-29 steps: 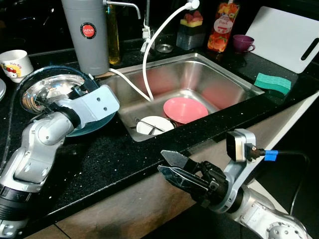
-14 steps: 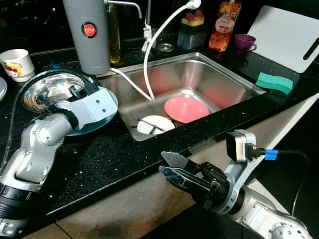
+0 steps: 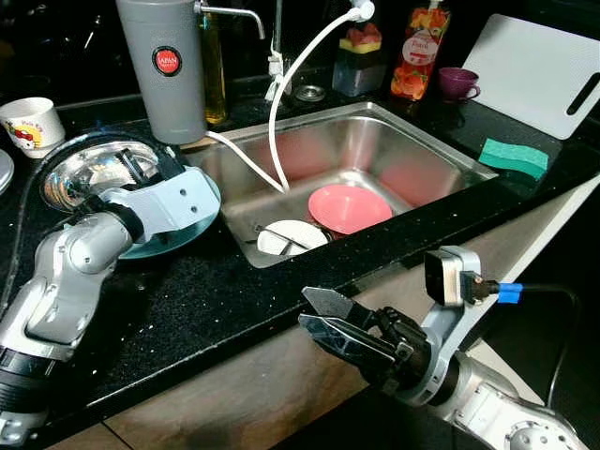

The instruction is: Kitchen organization

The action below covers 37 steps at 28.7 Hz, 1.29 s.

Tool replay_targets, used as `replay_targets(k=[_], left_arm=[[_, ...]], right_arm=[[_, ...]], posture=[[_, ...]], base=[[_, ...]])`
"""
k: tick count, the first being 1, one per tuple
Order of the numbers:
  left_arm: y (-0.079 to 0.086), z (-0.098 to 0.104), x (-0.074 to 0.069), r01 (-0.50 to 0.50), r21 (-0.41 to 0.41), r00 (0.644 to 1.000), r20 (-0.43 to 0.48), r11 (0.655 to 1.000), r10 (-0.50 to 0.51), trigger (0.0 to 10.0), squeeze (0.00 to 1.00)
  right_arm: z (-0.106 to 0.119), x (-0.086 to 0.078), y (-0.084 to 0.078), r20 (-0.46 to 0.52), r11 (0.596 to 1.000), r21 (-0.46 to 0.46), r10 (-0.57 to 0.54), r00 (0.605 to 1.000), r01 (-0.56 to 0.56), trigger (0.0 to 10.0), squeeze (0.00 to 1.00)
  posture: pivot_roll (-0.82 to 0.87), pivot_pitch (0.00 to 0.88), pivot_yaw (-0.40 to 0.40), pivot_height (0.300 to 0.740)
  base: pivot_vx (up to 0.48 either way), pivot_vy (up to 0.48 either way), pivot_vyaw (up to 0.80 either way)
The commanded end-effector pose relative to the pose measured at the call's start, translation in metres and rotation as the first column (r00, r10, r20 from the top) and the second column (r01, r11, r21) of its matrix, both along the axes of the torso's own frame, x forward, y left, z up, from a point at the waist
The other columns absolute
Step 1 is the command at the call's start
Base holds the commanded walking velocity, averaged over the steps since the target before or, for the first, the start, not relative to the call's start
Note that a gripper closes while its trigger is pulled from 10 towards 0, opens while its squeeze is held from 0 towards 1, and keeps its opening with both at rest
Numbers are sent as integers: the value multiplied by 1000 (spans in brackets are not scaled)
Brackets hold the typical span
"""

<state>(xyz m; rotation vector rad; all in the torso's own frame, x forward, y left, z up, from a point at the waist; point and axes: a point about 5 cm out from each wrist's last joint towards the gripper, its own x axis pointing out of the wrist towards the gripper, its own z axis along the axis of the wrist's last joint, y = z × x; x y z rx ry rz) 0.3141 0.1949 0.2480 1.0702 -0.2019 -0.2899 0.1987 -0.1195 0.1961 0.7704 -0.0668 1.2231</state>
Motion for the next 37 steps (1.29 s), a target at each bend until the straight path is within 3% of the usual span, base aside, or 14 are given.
replay_targets(k=[1,5,7,14,16,18,19,22,27,28,29,30,31,37], left_arm=[[8,9,1,-46,19,998,40,999,45,0,0],[11,23,-1,-74,39,990,124,996,69,0,0],[15,46,-4,-128,85,961,258,988,103,0,0],[16,66,-9,-145,84,923,370,986,105,0,0],[13,73,-12,-123,28,911,400,992,102,0,0],[4,81,-15,-8,-136,917,394,991,61,0,0],[-3,84,-17,72,-237,921,388,969,26,0,0],[-6,84,-17,99,-270,922,387,958,14,0,0],[-26,88,-20,274,-473,919,386,837,-83,0,0],[-28,90,-21,295,-488,916,390,821,-97,3686,0],[-30,93,-21,311,-492,911,399,813,-107,8314,0],[-31,94,-22,319,-491,907,405,811,-112,8314,0],[-32,95,-22,326,-486,905,408,811,-119,10000,0],[-34,101,-26,351,-449,894,422,822,-151,10000,0]], right_arm=[[1,2,-1,-1,1000,17,-9,1000,9,10000,0],[0,2,-1,-3,1000,19,-11,1000,11,10000,0],[-1,3,-1,-9,1000,19,-20,1000,20,10000,0],[-2,6,-1,-21,999,13,-40,999,40,10000,0],[-4,9,-1,-42,998,-3,-64,997,64,10000,0],[-11,17,0,-78,988,-78,-141,987,135,10000,0],[-14,22,0,-103,979,-104,-186,977,175,10000,0],[-14,24,-1,-114,979,-88,-192,975,182,10000,0],[-15,24,-3,-130,983,-58,-182,975,176,10000,0],[-15,24,-3,-134,983,-53,-182,974,176,10000,0],[-15,24,-3,-137,983,-48,-182,974,177,10000,0],[-15,24,-3,-140,983,-44,-182,973,178,10000,0],[-16,24,-3,-143,983,-40,-184,972,180,10000,0],[-15,25,-3,-157,982,-17,-189,969,189,10000,0]], posture=[[88,8,2,740],[90,6,1,740],[90,4,3,740],[92,0,-2,740],[92,0,-3,740],[91,0,-3,740],[91,0,-3,740],[92,0,-4,740],[83,0,0,740],[83,0,-2,740],[83,0,-1,740],[83,0,-1,740],[83,0,-1,740],[86,0,3,740]], base=[[0,0,0],[0,0,0],[0,0,0],[0,0,0],[0,0,0],[0,0,0],[0,0,0],[0,0,0],[0,0,-640],[0,0,-800],[0,0,-800],[0,0,-800],[0,0,-800],[0,0,-631]])
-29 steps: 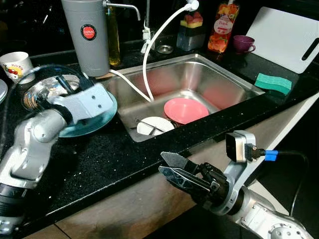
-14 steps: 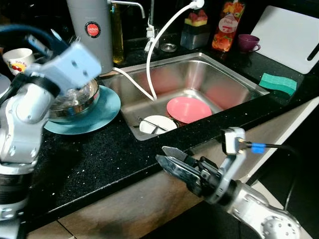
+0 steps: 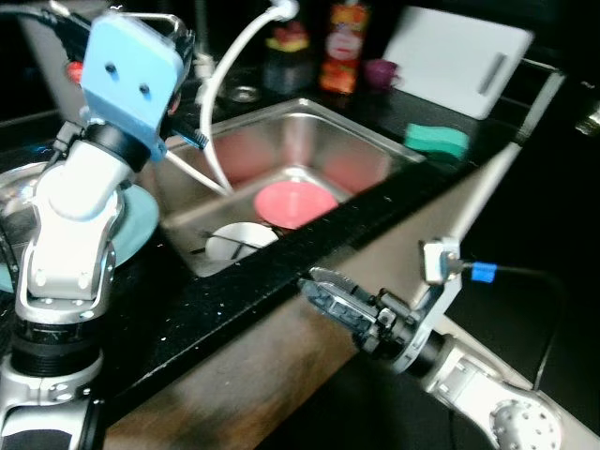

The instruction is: Kitchen organization

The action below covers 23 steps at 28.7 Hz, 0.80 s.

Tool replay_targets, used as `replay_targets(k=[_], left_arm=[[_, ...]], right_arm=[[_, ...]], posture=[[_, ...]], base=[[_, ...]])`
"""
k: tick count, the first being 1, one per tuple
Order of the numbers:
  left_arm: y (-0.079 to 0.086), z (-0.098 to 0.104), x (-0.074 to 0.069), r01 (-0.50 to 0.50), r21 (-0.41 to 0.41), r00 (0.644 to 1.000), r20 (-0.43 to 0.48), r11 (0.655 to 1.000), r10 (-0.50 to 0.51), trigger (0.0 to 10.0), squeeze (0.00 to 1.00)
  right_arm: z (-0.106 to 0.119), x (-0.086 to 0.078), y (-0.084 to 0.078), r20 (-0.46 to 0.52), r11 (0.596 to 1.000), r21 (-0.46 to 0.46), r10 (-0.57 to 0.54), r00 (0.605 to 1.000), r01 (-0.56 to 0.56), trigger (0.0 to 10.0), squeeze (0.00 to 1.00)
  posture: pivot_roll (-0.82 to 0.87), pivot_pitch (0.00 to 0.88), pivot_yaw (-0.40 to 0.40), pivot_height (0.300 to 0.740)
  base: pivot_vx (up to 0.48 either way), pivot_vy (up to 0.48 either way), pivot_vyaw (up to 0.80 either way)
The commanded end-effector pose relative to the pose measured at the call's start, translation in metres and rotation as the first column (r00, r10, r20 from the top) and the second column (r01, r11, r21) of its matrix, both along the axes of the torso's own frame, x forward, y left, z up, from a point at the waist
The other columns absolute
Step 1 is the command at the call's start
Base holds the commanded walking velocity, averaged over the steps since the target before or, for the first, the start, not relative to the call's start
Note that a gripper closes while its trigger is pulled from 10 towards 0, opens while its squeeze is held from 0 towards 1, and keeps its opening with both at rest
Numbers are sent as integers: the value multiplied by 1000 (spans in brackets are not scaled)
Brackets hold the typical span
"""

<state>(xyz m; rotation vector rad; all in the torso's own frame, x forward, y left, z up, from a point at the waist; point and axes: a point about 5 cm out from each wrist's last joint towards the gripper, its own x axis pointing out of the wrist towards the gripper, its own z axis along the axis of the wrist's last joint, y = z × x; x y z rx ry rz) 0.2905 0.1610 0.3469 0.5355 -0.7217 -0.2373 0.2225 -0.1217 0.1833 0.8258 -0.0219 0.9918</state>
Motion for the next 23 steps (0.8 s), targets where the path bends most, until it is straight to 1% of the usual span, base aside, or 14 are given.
replay_targets(k=[1,3,4,8,9,10,11,13,14,15,17,18,20,23], left_arm=[[-2,2,-3,29,3,1000,6,1000,-29,10000,0],[-2,2,-2,36,-3,999,4,999,-36,10000,0],[0,0,0,47,-44,999,-18,998,-48,10000,0],[2,-2,2,48,-74,998,-39,996,-51,10000,0],[9,-9,10,78,-170,991,-95,982,-95,10000,0],[12,-12,13,95,-224,985,-118,970,-124,10000,0],[12,-12,13,95,-224,985,-118,970,-124,10000,0],[16,-18,18,138,-308,970,-152,941,-191,10000,0],[18,-26,25,208,-419,935,-182,884,-306,10000,0],[18,-26,25,208,-419,935,-182,884,-306,10000,0],[20,-34,30,234,-500,908,-193,833,-371,10000,0],[20,-34,30,234,-500,908,-193,833,-371,10000,0],[24,-47,39,209,-575,895,-214,791,-392,10000,0],[27,-55,45,172,-594,898,-234,786,-373,10000,0]], right_arm=[[-2,1,-1,-20,1000,6,-9,1000,9,10000,0],[-2,2,-1,-20,1000,8,-10,1000,10,10000,0],[-2,1,-1,-20,1000,7,-9,1000,9,10000,0],[-2,1,0,-21,1000,5,-8,1000,8,10000,0],[-2,1,0,-21,1000,2,-6,1000,6,10000,0],[-2,1,0,-21,1000,1,-5,1000,5,10000,0],[-2,1,0,-21,1000,1,-5,1000,5,10000,0],[-3,1,0,-22,1000,1,-4,1000,4,10000,0],[-3,1,0,-21,1000,-1,0,1000,0,10000,0],[-3,1,0,-21,1000,-1,0,1000,0,10000,0],[-3,1,0,-19,1000,-3,2,1000,-2,10000,0],[-3,1,0,-19,1000,-3,2,1000,-2,10000,0],[-2,2,0,-16,1000,-6,2,1000,-2,10000,0],[-2,1,0,-13,1000,-9,2,1000,-2,10000,0]], posture=[[85,0,4,740],[85,0,4,740],[84,0,4,740],[80,0,5,740],[82,0,2,740],[82,0,2,740],[82,0,2,740],[81,0,1,740],[80,0,1,740],[80,0,1,740],[75,0,3,740],[75,0,3,740],[67,0,7,740],[66,0,7,740]], base=[[0,0,0],[0,0,0],[0,0,0],[0,0,0],[0,0,0],[0,0,0],[0,0,0],[0,0,0],[0,0,0],[0,0,0],[0,0,0],[0,0,0],[0,0,0],[0,0,0]])
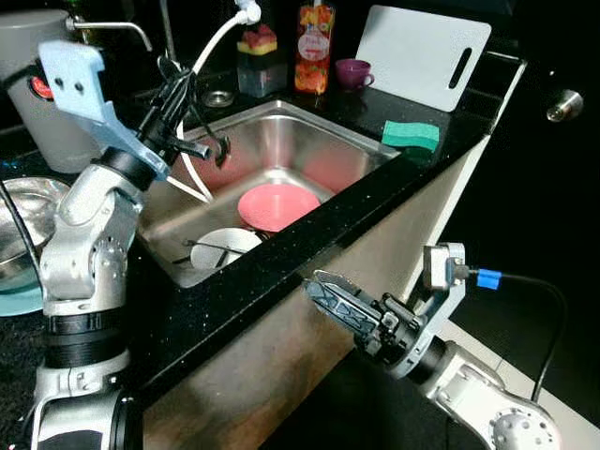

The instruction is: Kitchen organization

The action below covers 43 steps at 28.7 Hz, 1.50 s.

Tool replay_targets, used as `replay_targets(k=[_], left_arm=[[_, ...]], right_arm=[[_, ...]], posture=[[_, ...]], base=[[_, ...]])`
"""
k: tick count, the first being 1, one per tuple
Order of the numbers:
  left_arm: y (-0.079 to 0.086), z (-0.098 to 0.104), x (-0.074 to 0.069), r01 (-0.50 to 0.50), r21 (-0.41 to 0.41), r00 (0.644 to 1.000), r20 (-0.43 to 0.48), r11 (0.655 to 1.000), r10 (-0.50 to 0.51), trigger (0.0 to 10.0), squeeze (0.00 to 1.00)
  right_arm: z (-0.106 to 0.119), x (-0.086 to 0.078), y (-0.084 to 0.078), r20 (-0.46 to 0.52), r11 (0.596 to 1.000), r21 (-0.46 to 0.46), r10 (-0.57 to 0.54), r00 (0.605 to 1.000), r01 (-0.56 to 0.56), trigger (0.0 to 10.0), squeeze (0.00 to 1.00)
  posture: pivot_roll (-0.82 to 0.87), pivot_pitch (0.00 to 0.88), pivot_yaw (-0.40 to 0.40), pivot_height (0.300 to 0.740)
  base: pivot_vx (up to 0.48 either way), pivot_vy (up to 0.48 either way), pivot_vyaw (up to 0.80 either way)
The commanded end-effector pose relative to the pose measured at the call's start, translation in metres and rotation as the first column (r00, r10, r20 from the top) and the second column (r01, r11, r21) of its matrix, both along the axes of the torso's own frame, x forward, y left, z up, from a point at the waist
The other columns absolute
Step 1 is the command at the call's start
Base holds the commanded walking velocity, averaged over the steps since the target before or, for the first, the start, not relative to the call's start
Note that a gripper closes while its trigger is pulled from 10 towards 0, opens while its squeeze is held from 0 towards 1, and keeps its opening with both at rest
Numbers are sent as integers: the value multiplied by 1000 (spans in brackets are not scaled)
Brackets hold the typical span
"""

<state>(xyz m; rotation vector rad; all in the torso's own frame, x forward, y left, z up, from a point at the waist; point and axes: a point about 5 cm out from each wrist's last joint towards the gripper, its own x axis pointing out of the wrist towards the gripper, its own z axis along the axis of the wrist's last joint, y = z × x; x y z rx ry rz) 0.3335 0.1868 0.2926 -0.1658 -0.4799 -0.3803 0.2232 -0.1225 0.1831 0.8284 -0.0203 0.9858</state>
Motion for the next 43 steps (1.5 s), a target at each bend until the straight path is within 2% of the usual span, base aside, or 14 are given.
replay_targets(k=[1,4,9,12,15,36,37,38,40,41,43], left_arm=[[4,-7,7,-18,-46,1000,-19,999,18,10000,0],[2,-12,11,18,-89,999,-44,996,-21,10000,0],[-5,-14,11,68,-92,996,-45,993,-72,10000,0],[-10,-15,11,90,-72,994,-50,993,-94,10000,0],[-17,-20,9,132,-19,989,-67,991,-133,10000,0],[-24,-36,9,176,40,980,-101,984,-171,10000,0],[-24,-36,9,175,40,980,-100,984,-171,10000,35],[-24,-35,9,173,39,981,-98,984,-169,10000,208],[-22,-35,9,170,35,982,-94,985,-166,10000,243],[-21,-34,9,167,29,982,-91,986,-163,10000,976],[-20,-34,9,163,25,983,-89,986,-161,10000,1000]], right_arm=[[-1,0,0,-5,1000,-12,8,1000,-8,10000,0],[-1,0,1,-2,1000,-14,11,1000,-11,10000,0],[-1,-1,1,2,1000,-19,14,1000,-14,10000,0],[-1,-1,1,1,1000,-18,15,1000,-15,10000,0],[0,-2,1,-1,1000,-15,16,1000,-16,10000,0],[2,-2,4,15,1000,-7,14,1000,-14,10000,0],[2,-2,4,16,1000,-7,14,1000,-14,10000,0],[2,-2,4,16,1000,-7,14,1000,-14,10000,0],[2,-2,4,15,1000,-7,14,1000,-14,10000,0],[2,-1,4,15,1000,-8,14,1000,-14,10000,0],[2,-1,4,15,1000,-9,14,1000,-14,10000,0]], posture=[[58,0,10,740],[58,0,11,740],[48,0,14,740],[48,0,14,740],[46,0,15,740],[31,0,37,740],[33,0,36,740],[32,0,36,740],[31,0,37,740],[30,0,38,740],[30,0,38,740]], base=[[0,0,0],[0,0,0],[0,0,0],[0,0,0],[0,0,0],[0,0,0],[0,0,0],[0,0,0],[0,0,0],[0,0,0],[0,0,0]])
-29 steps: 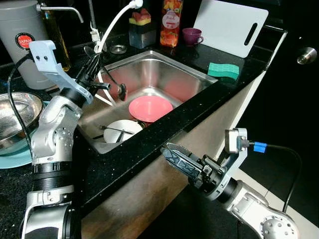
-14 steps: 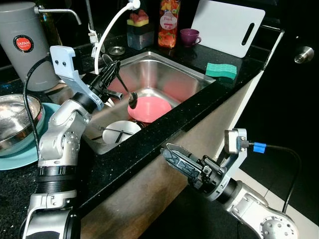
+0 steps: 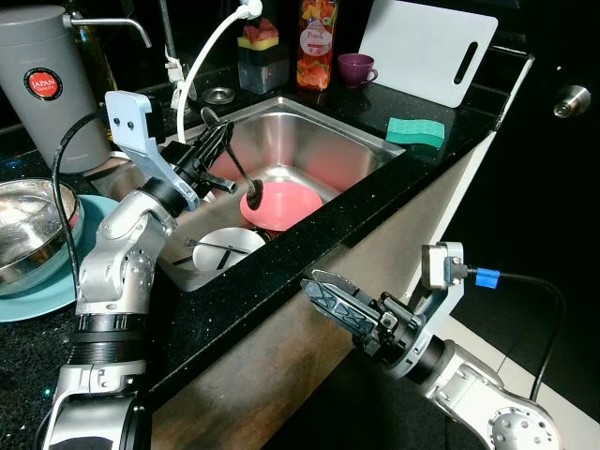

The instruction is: Kitchen organization

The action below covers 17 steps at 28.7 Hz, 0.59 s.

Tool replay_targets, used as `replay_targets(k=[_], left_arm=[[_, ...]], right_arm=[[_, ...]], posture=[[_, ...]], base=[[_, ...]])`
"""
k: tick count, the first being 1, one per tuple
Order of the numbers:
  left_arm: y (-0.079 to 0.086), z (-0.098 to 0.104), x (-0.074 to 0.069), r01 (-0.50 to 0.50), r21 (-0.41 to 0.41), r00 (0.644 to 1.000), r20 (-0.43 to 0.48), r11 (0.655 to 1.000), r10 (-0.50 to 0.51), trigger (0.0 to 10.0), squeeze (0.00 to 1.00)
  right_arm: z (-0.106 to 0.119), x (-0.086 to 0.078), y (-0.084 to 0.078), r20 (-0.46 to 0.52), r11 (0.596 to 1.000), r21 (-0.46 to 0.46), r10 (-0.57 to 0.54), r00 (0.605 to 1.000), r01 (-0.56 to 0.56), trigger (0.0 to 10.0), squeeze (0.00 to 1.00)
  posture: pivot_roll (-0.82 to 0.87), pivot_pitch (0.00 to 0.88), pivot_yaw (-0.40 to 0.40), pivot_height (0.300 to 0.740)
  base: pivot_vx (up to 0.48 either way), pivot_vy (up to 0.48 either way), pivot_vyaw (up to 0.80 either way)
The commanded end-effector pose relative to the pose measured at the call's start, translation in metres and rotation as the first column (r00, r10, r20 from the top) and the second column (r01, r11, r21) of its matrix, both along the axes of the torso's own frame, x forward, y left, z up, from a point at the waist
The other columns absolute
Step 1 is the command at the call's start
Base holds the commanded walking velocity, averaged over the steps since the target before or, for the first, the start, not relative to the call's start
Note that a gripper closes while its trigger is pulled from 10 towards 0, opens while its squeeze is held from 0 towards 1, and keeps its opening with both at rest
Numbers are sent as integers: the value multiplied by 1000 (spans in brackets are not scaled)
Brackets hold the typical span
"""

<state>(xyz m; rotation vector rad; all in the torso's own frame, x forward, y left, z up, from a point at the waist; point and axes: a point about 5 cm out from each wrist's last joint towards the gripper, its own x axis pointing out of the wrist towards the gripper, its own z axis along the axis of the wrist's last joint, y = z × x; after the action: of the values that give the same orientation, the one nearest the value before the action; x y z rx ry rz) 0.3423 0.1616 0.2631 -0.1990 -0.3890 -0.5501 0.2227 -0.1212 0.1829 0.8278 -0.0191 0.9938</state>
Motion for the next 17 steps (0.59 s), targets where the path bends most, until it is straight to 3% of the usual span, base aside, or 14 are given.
replay_targets(k=[1,11,13,16,17], left_arm=[[6,-2,0,-19,2,1000,-4,1000,19,10000,1000],[13,24,-9,-57,0,995,86,998,57,10000,1000],[19,39,-15,-137,44,981,143,990,130,10000,1000],[21,42,-17,-160,57,976,157,985,150,10000,1000],[26,49,-20,-247,121,954,202,961,220,10000,0]], right_arm=[[2,-1,3,13,1000,-10,6,1000,-6,10000,0],[2,-1,4,13,1000,-11,10,1000,-10,10000,0],[2,-1,4,14,1000,-12,12,1000,-11,10000,0],[2,-1,4,14,1000,-12,11,1000,-11,10000,0],[2,-1,4,15,1000,-15,11,1000,-11,10000,0]], posture=[[30,0,38,740],[36,0,38,740],[39,0,38,740],[39,0,38,740],[41,0,36,740]], base=[[0,0,0],[0,0,0],[0,0,0],[0,0,0],[0,0,0]])
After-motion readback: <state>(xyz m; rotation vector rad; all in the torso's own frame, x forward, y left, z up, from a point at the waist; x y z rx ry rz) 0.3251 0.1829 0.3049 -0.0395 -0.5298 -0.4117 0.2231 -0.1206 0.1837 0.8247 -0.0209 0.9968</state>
